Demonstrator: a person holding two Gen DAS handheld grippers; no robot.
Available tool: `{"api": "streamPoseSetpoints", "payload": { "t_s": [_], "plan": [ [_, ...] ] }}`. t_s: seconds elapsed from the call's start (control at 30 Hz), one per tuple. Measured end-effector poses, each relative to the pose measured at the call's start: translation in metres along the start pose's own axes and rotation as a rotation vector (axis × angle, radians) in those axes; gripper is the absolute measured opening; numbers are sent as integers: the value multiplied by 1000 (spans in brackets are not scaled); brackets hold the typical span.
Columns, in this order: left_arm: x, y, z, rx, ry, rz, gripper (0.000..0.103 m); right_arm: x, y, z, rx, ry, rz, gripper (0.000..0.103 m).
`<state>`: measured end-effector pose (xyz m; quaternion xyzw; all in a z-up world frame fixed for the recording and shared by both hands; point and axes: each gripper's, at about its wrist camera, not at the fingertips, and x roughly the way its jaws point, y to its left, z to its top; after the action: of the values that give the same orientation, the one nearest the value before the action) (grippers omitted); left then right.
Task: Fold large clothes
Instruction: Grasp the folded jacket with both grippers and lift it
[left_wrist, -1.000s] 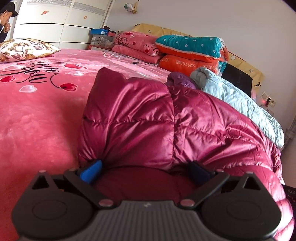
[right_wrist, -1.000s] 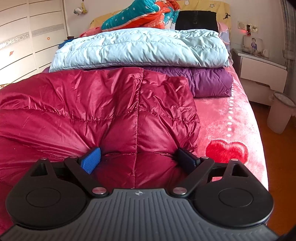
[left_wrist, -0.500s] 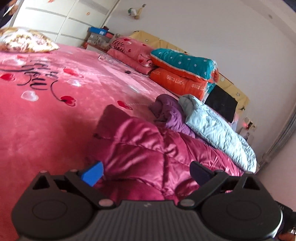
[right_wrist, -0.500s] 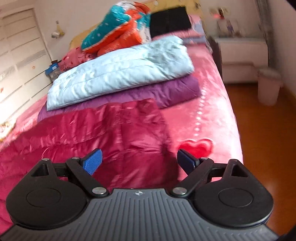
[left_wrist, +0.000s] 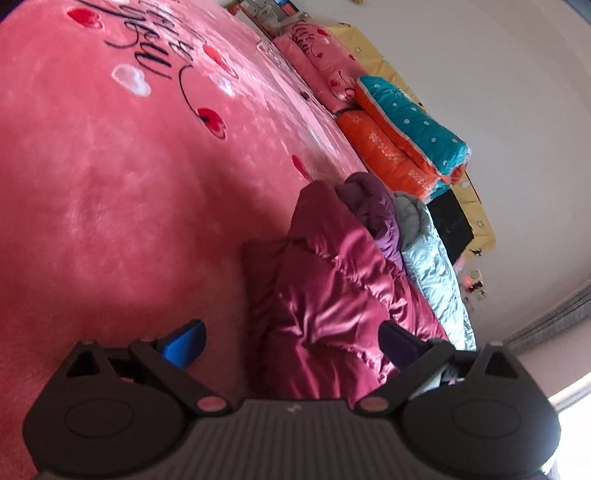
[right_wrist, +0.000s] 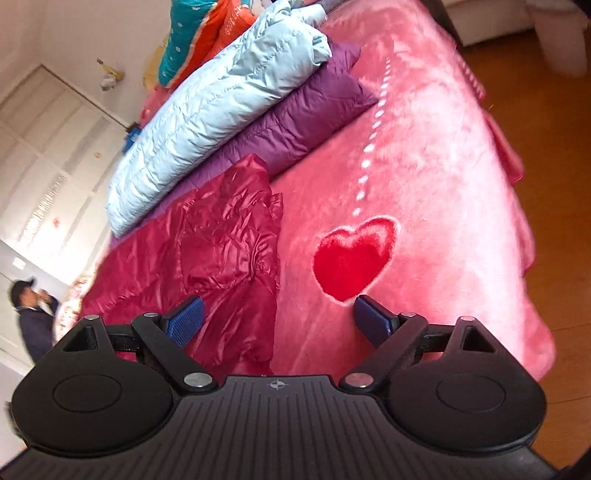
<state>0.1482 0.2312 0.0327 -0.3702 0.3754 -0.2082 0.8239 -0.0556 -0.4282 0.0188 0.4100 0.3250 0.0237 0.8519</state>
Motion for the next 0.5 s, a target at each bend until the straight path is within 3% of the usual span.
{"api": "streamPoseSetpoints", "payload": {
  "t_s": [0.1, 0.27, 0.5],
  "plan": [
    [5, 0, 0, -3, 19, -36, 101, 8, 0, 1, 26, 44, 85, 103],
    [14, -1, -2, -1, 47, -79, 102, 33, 19, -2, -46, 136, 144, 103],
    [33, -11, -12, 76, 173, -137, 102, 73, 48, -6, -76, 289, 204, 103]
  ]
}}
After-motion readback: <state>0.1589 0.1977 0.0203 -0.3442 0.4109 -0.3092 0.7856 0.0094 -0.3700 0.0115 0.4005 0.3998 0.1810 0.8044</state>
